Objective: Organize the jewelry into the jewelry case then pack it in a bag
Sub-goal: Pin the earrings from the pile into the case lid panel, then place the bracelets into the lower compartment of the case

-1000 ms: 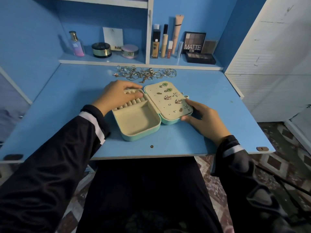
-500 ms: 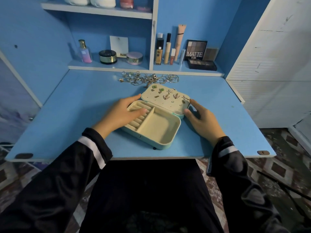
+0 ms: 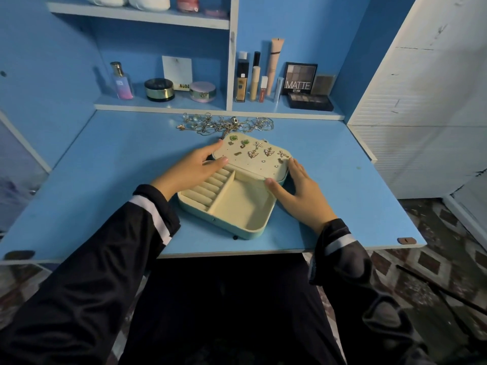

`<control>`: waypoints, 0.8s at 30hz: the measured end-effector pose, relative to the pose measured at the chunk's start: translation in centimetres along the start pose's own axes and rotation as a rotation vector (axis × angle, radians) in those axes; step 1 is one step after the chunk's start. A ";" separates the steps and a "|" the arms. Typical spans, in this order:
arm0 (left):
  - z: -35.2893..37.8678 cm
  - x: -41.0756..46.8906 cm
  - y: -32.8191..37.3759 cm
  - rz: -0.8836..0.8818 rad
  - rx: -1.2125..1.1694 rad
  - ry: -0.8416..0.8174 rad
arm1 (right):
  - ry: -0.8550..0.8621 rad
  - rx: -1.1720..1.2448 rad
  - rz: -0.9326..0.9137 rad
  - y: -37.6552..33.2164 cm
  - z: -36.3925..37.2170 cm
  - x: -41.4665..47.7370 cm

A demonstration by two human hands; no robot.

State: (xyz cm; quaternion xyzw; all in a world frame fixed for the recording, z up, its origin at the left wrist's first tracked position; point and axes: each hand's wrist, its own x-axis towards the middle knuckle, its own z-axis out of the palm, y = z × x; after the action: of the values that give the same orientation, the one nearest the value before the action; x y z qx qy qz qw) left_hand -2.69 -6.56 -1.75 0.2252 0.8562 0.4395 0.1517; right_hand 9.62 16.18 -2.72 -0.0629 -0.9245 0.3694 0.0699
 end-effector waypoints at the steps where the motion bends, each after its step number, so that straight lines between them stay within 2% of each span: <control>1: 0.1 -0.2 -0.1 -0.005 0.005 0.005 | -0.003 -0.003 -0.013 0.0 -0.2 0.1; 6: 0.7 -1.5 -0.3 -0.029 0.015 0.094 | -0.084 -0.047 -0.065 -0.1 -1.3 1.3; 15: 2.9 -4.1 0.0 -0.137 -0.073 0.380 | -0.265 -0.042 -0.112 -0.4 -2.1 5.0; 24: 2.3 -3.3 -0.5 -0.162 -0.005 0.329 | -0.257 -0.014 -0.149 0.1 -2.0 5.8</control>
State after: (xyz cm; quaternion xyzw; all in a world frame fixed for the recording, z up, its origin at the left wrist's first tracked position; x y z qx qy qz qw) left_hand 1.06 -6.95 -3.25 0.0800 0.8838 0.4588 0.0451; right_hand 4.33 18.60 -0.86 0.0531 -0.9305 0.3616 -0.0222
